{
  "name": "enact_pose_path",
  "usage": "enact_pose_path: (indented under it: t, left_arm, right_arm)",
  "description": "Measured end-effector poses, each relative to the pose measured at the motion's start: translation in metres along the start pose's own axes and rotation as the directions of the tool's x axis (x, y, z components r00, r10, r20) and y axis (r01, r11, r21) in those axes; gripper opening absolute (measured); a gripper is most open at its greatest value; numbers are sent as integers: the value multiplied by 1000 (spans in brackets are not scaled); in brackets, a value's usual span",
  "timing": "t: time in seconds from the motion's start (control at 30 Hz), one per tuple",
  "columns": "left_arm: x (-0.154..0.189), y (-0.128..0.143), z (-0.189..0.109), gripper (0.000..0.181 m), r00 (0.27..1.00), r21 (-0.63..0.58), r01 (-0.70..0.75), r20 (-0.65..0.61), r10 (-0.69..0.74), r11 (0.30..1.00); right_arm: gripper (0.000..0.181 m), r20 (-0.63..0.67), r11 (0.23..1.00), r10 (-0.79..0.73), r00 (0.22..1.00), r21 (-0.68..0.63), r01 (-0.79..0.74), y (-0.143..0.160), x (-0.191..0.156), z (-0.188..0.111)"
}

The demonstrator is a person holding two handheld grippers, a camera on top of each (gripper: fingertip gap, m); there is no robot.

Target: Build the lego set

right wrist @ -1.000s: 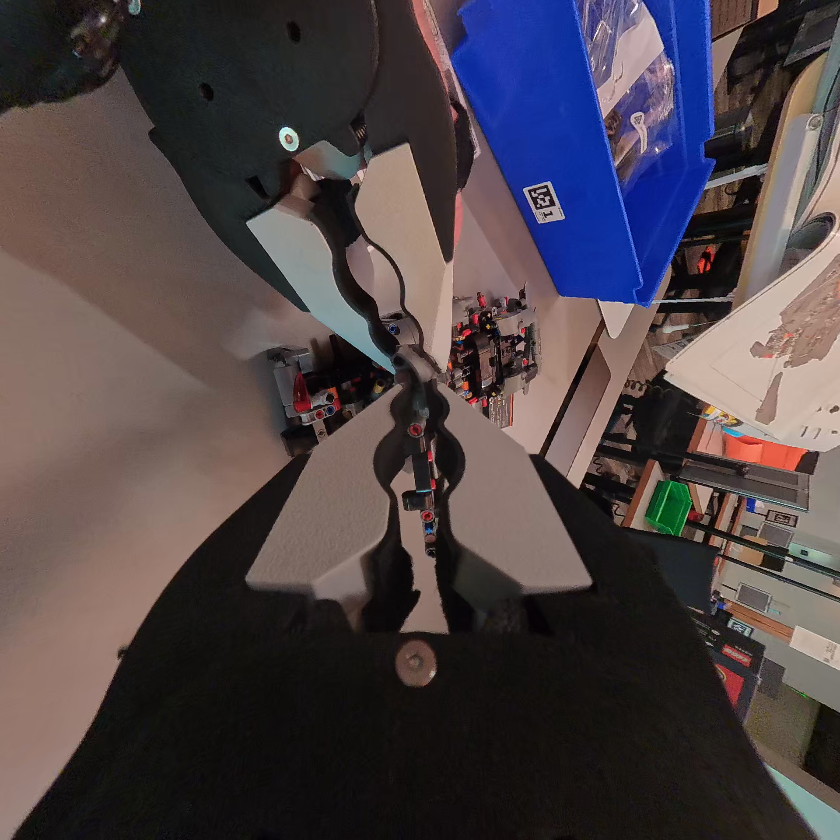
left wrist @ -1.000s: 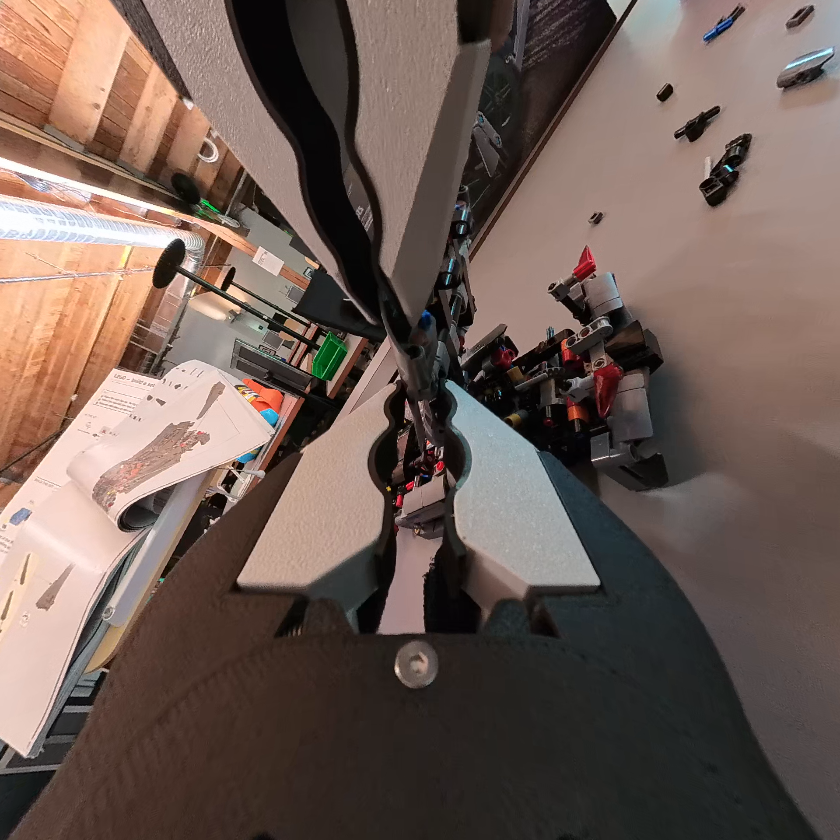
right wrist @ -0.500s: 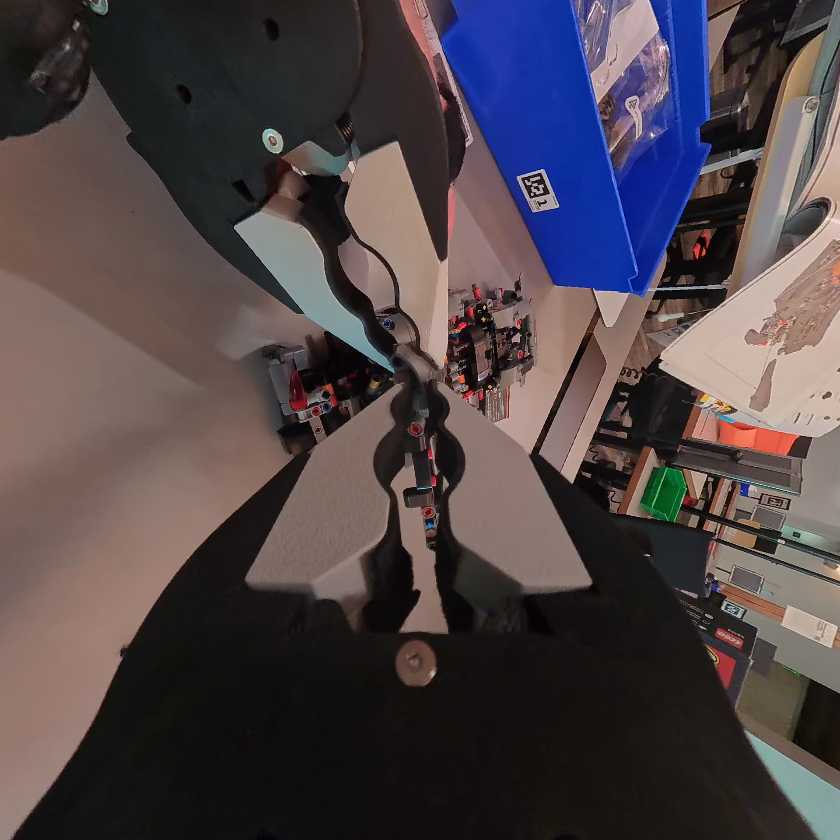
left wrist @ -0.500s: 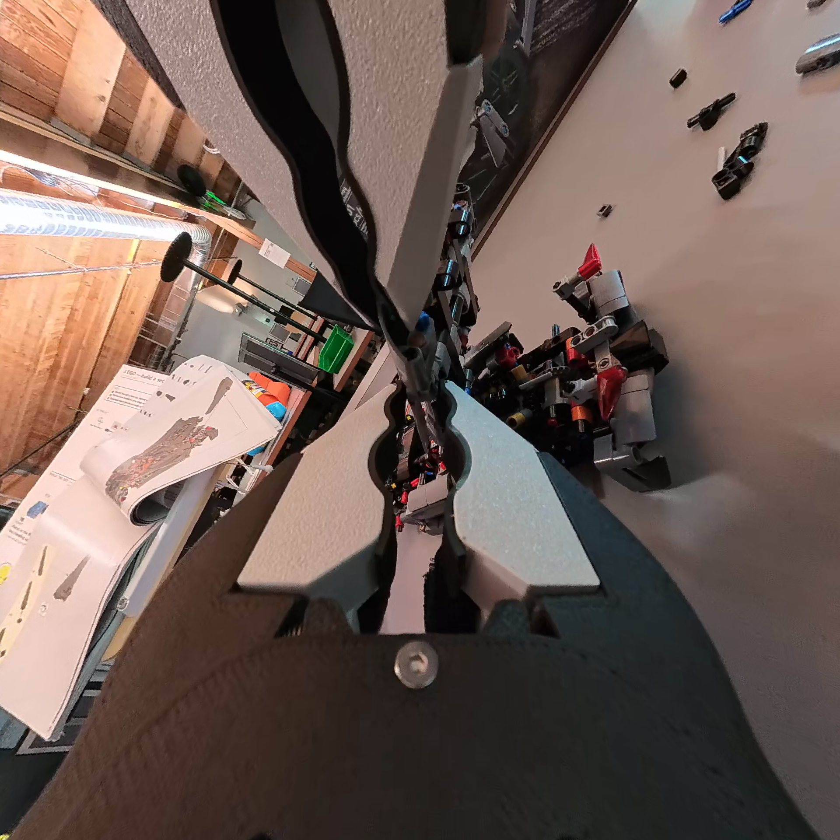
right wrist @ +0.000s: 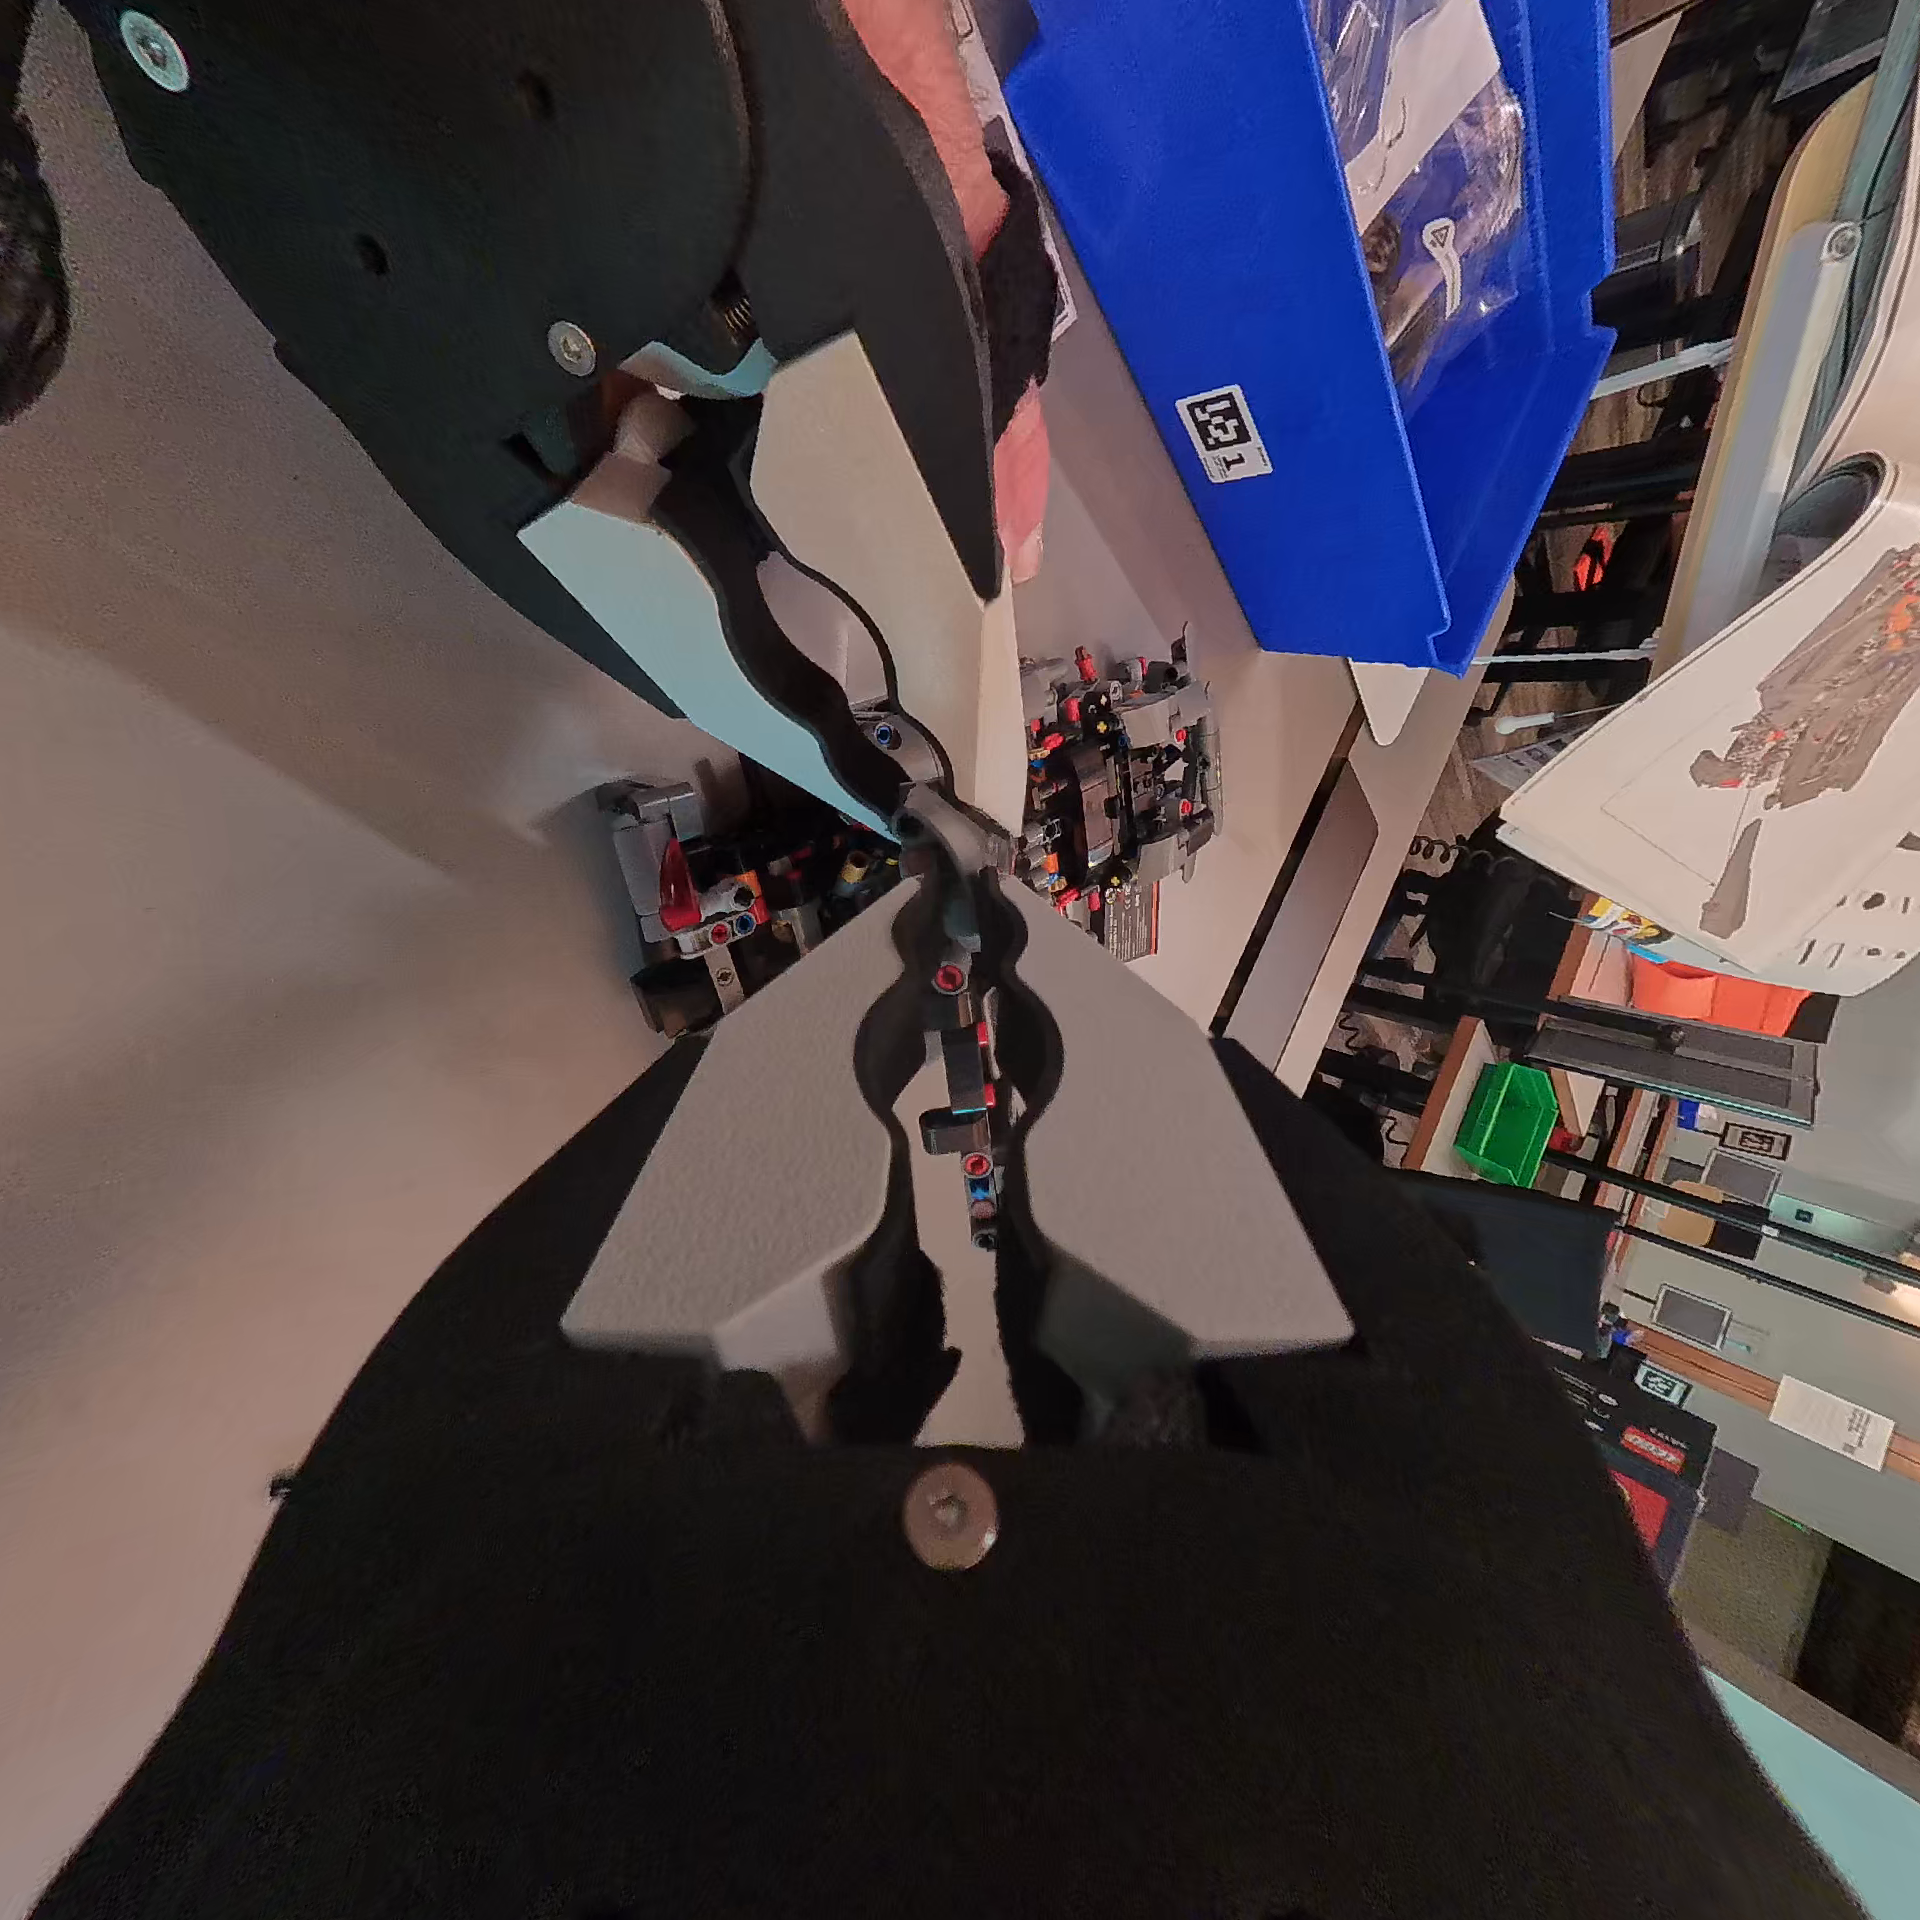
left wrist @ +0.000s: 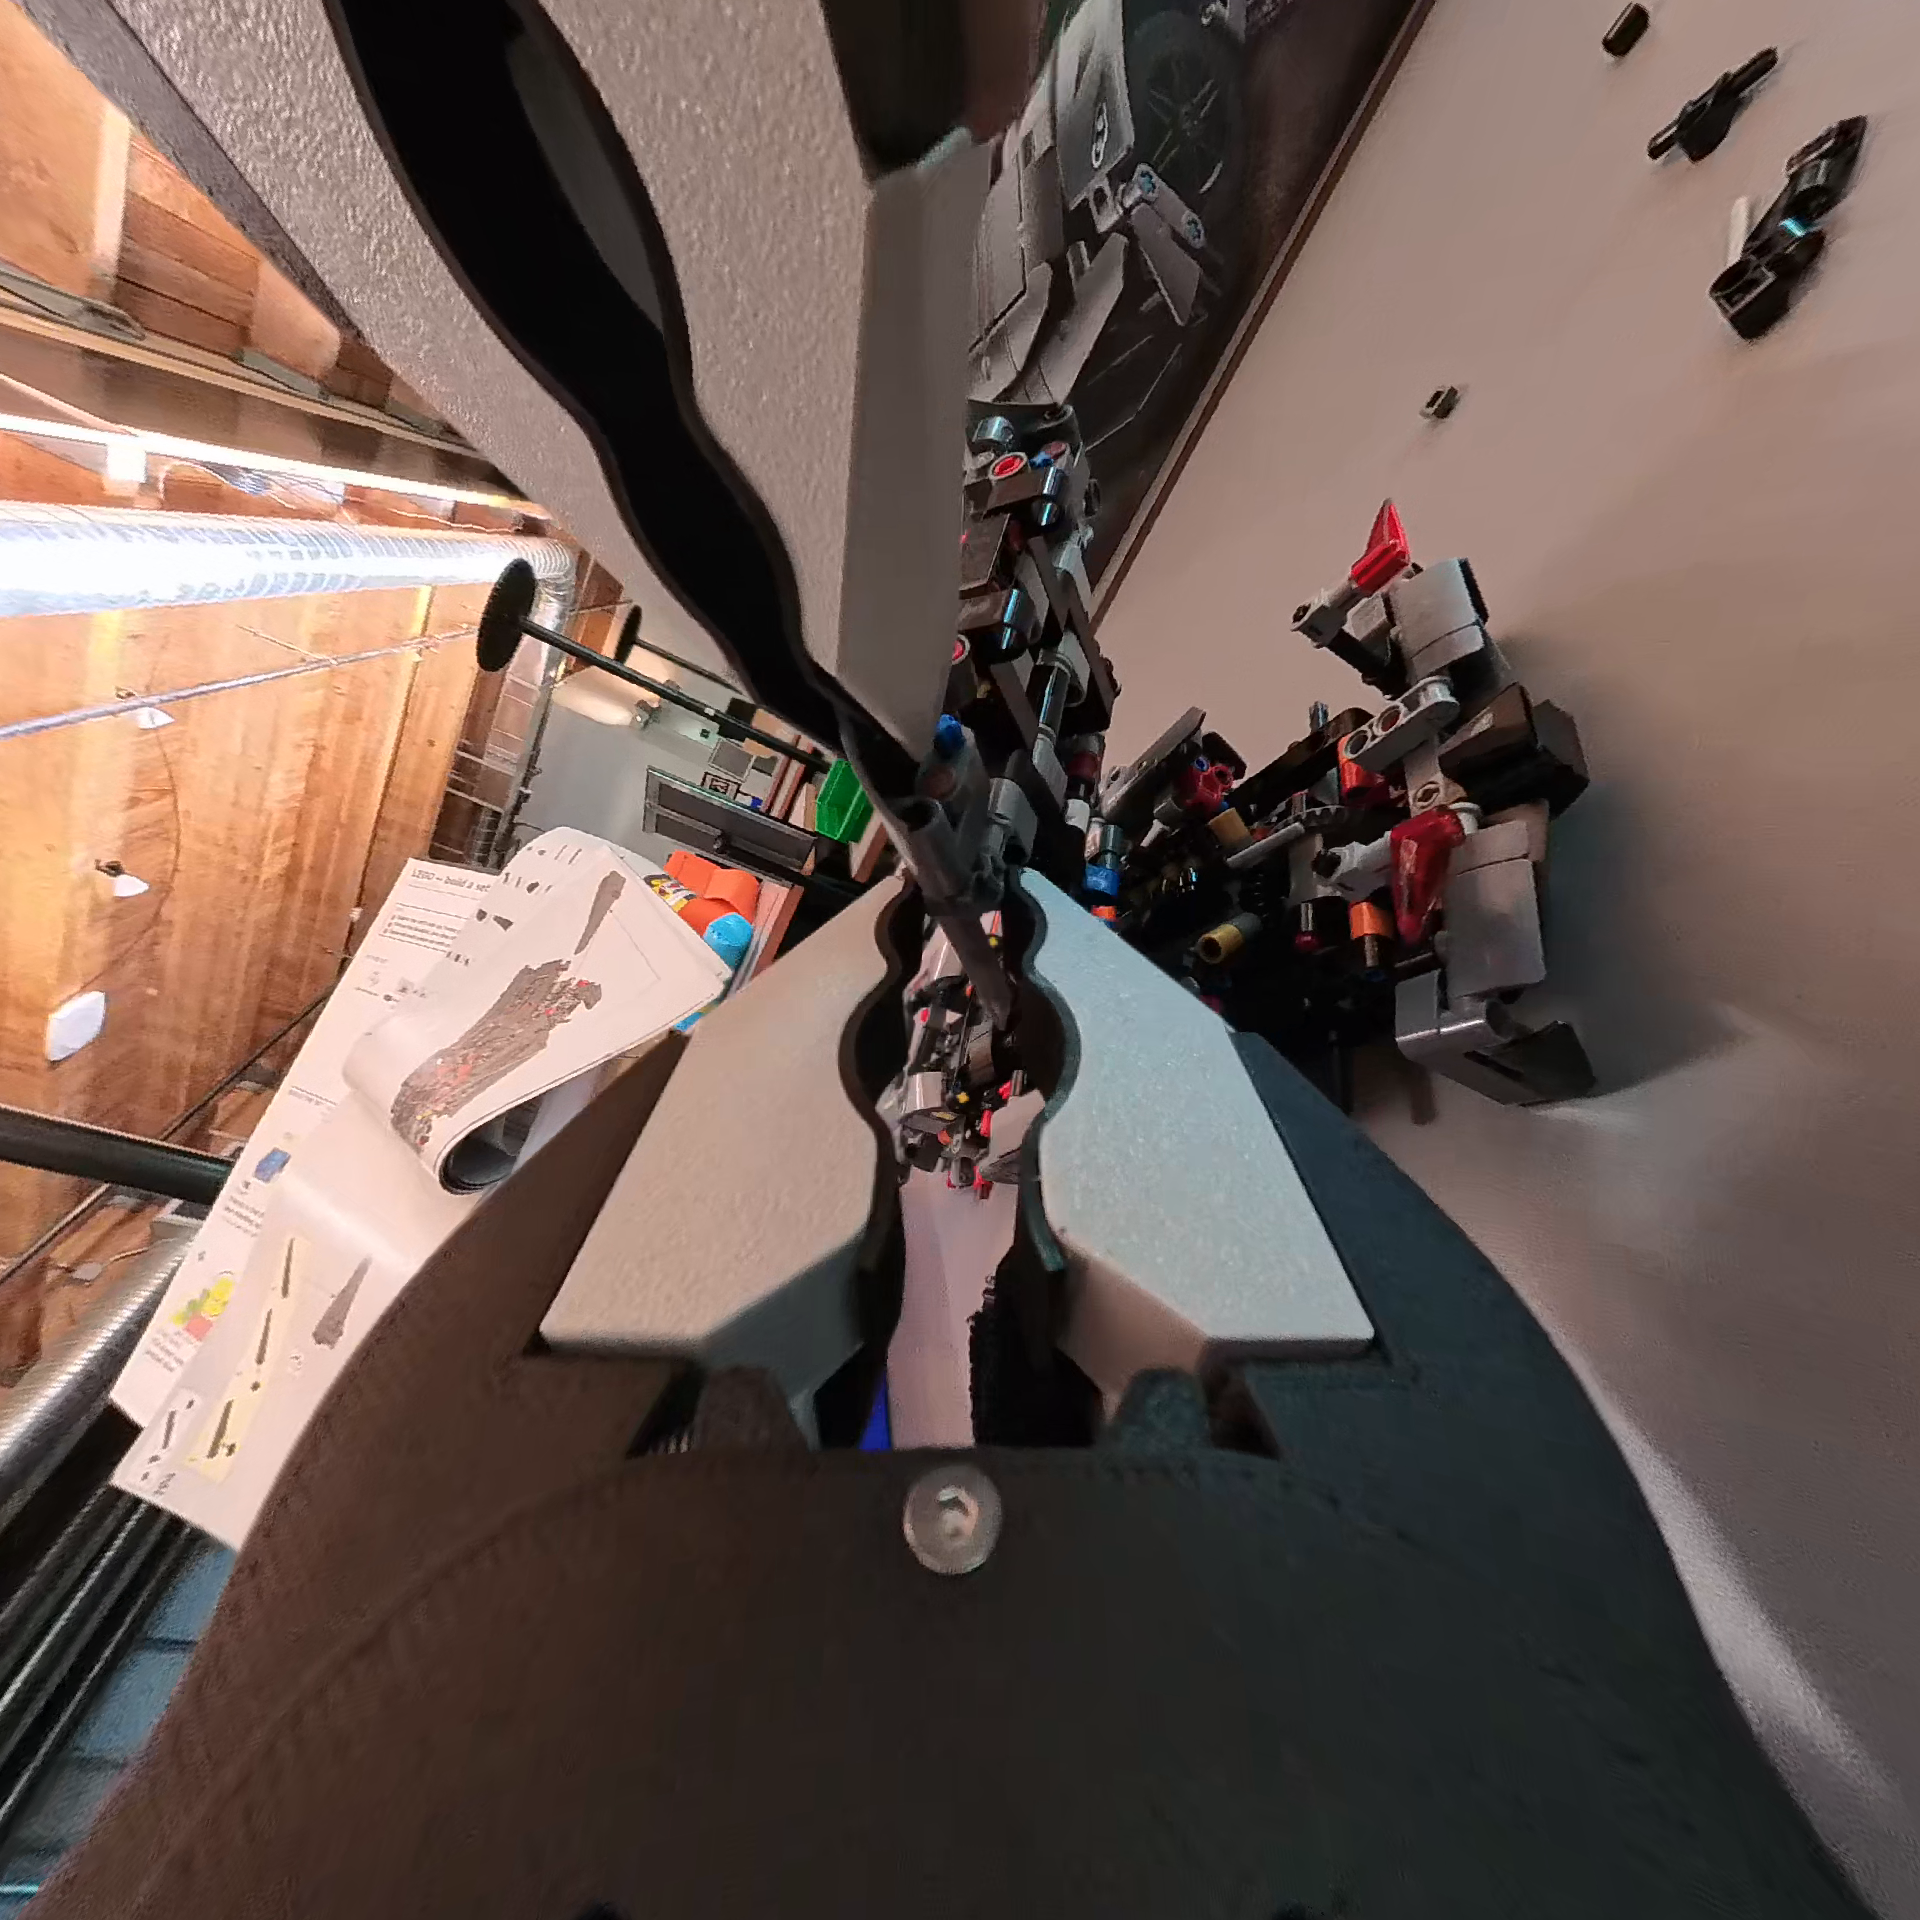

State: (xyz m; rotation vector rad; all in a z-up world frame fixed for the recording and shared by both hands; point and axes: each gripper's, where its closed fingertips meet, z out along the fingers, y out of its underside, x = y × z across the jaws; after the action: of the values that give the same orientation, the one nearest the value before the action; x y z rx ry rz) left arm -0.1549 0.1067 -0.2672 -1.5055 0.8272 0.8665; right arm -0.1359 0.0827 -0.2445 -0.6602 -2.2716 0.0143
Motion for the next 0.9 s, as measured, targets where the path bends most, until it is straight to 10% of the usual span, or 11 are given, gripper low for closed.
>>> enact_pose_path:
  t: [0.03,0.9]
  left_arm:
    - [-1,0,0,11,1000,-2,-3,5,3,1000]
    - [-2,3,2,11,1000,-9,28,-12,-28,1000]
  right_arm:
    - [4,-2,1000,0,1000,-2,0,0,0,0]
    - [12,-23,996,73,997,45,-72,2,11,1]
